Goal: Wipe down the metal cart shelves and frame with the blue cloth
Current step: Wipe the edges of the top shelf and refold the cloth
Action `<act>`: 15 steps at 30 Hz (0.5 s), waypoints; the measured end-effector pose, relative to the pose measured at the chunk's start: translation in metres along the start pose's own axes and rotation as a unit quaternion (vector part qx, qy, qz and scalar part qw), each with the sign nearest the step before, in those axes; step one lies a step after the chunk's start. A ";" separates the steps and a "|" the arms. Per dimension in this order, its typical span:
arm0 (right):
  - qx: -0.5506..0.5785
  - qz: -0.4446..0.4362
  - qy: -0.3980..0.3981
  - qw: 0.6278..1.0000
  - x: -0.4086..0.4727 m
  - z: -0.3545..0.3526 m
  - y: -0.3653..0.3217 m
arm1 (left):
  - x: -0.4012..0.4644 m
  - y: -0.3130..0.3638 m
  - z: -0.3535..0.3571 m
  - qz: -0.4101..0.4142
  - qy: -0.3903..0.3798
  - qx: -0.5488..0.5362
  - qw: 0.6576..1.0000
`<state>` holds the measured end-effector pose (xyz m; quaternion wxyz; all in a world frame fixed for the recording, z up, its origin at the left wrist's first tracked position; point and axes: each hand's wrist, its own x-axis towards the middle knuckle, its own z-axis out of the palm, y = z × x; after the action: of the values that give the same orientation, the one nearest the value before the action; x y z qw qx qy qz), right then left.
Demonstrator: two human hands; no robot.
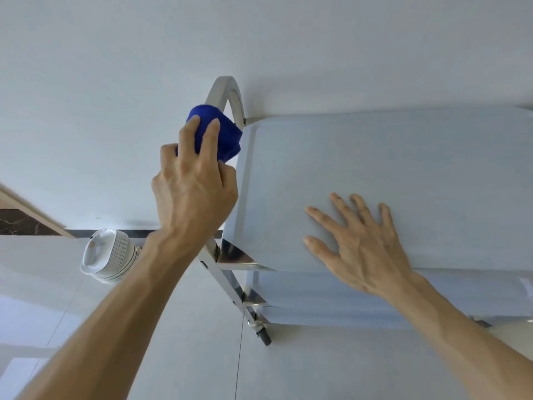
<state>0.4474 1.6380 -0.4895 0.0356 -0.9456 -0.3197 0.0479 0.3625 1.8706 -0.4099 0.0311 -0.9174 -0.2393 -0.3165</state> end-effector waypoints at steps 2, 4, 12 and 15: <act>-0.015 -0.001 0.025 1.000 0.000 0.005 0.000 | -0.002 -0.005 0.004 0.022 0.029 0.015 0.999; -0.020 -0.003 0.045 0.999 -0.001 0.009 -0.001 | -0.004 -0.009 0.006 0.041 0.054 0.021 0.997; 0.011 -0.045 0.110 0.993 0.002 0.011 0.007 | -0.058 -0.013 0.026 0.066 0.168 0.043 0.983; 0.025 -0.055 0.141 0.988 0.000 0.014 0.008 | -0.093 -0.011 0.044 0.055 0.194 -0.022 0.979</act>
<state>0.4503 1.6320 -0.5043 0.1069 -0.9228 -0.3616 -0.0794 0.3187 1.8501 -0.5010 0.0741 -0.8510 -0.1711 -0.4910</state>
